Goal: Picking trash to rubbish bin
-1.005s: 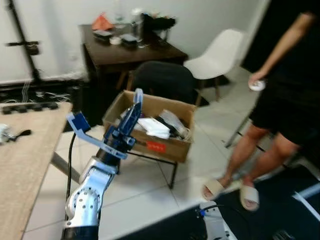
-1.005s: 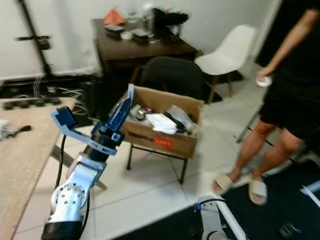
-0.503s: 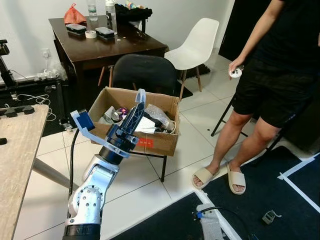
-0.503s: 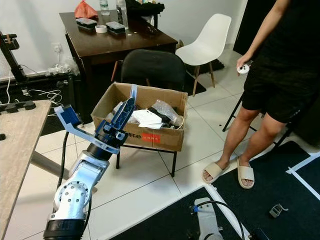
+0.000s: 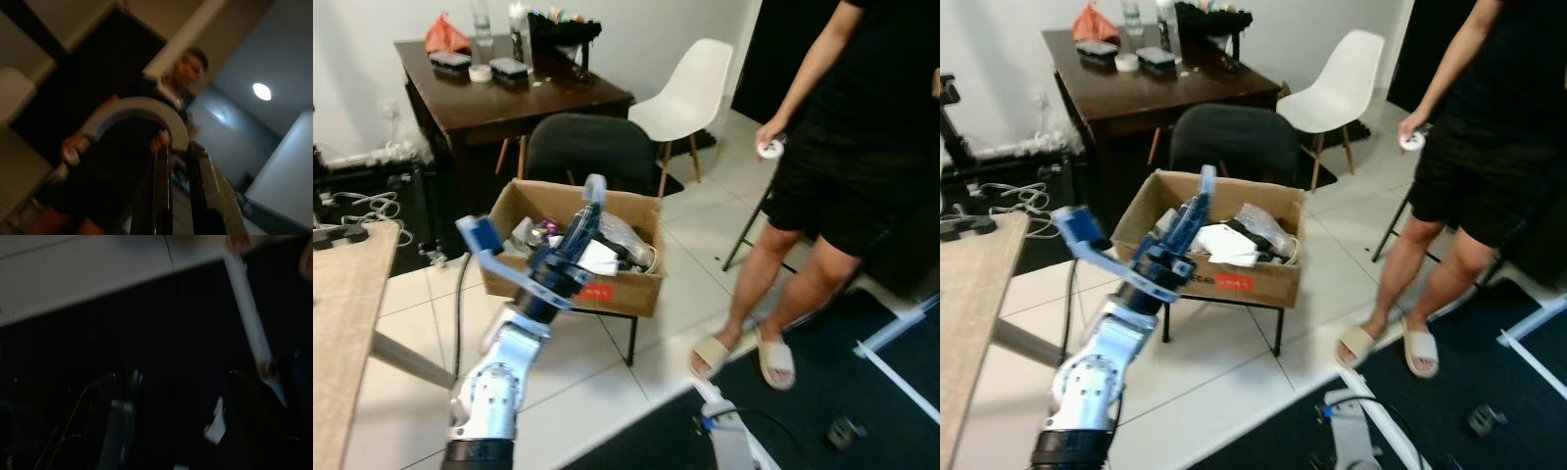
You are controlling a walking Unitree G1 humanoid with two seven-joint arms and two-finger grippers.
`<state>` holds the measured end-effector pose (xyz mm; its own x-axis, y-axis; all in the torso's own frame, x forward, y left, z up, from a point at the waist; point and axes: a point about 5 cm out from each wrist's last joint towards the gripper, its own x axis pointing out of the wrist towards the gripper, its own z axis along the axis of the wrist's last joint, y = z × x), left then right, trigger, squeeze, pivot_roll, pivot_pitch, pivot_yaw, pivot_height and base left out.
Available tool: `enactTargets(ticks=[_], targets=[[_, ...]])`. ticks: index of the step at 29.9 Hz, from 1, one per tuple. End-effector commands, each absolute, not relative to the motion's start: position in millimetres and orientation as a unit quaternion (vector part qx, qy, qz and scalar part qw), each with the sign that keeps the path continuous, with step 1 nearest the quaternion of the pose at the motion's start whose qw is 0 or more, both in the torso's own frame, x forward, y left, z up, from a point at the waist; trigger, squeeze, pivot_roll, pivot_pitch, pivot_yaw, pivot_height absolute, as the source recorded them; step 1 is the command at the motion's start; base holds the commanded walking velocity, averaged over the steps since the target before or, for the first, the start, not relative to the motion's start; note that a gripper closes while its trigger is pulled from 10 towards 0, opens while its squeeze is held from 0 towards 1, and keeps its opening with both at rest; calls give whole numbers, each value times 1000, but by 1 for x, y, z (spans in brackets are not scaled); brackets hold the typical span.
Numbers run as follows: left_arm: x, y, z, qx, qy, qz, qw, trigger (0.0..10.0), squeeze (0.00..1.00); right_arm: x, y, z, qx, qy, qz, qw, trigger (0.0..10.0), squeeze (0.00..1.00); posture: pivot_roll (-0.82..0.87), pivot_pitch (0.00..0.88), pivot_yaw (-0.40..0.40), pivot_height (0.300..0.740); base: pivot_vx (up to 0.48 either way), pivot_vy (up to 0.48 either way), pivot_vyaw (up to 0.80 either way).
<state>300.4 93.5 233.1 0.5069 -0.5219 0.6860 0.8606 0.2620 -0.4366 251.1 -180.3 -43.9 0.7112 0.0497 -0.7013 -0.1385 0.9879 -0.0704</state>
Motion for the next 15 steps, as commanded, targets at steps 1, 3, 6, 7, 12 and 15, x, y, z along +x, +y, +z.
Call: enactTargets(ticks=[1, 3, 6, 7, 12, 15], targets=[[299, 97, 230, -407, -211, -446, 768, 10000, 0, 247, -173, -48, -53, 385, 57, 920, 10000, 0, -78, 160, 3, 740, 326, 0, 0], [299, 96, 231, -406, -212, -449, 767, 10000, 0, 246, -173, -49, -50, 387, 58, 919, 10000, 0, -79, 160, 4, 740, 322, 0, -763], [298, 96, 231, -406, -213, -450, 766, 10000, 0, 246, -173, -49, -50, 388, 58, 919, 10000, 0, -81, 163, 6, 740, 324, 0, -763], [298, 96, 231, -406, -213, -450, 766, 10000, 0, 246, -173, -49, -50, 388, 58, 919, 10000, 0, -81, 163, 6, 740, 322, 0, -763], [298, 94, 231, -406, -214, -453, 764, 10000, 0, 246, -174, -48, -50, 383, 54, 921, 10000, 0, -86, 164, 7, 740, 325, 0, -458], [298, 93, 231, -406, -214, -455, 763, 10000, 0, 247, -174, -48, -48, 382, 52, 921, 10000, 0, -87, 165, 6, 740, 326, 0, 0]])
